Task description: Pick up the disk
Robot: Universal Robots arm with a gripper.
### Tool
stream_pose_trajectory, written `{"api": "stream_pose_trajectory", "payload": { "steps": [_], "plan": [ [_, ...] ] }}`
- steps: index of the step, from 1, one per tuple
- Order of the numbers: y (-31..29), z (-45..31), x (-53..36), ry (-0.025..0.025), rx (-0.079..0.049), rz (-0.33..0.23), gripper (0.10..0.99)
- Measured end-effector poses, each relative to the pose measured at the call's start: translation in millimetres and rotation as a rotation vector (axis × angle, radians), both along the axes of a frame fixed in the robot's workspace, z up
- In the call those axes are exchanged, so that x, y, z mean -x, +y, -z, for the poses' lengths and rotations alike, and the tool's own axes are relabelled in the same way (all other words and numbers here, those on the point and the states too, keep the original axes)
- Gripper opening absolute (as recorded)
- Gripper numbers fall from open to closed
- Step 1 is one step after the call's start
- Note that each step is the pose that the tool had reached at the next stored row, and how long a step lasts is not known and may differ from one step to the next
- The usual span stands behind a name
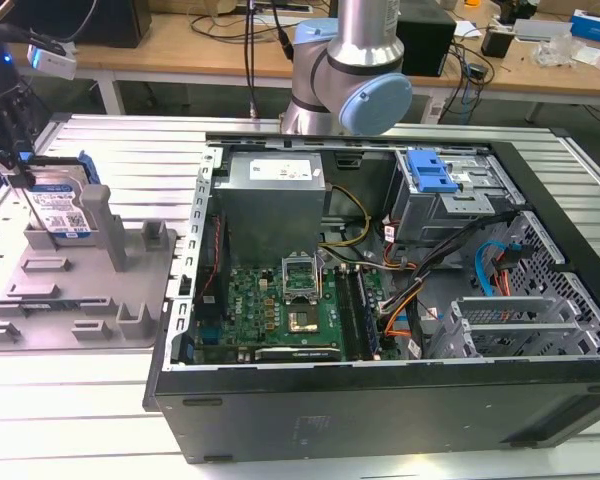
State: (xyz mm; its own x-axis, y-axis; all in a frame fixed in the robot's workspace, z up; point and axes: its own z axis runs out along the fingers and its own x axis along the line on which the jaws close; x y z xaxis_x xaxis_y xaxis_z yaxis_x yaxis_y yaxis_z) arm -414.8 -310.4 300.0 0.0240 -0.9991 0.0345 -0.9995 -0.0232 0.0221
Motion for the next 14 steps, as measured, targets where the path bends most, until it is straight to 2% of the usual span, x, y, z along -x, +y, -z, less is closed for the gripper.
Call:
{"api": "stream_pose_trajectory", "payload": {
  "steps": [11,14],
  "plan": [
    [0.0,0.0,0.5,-0.0017,-0.003,0.000,0.369],
    [-0.1,-0.2,1.1,-0.0061,-0.010,0.000,0.369]
  ]
}}
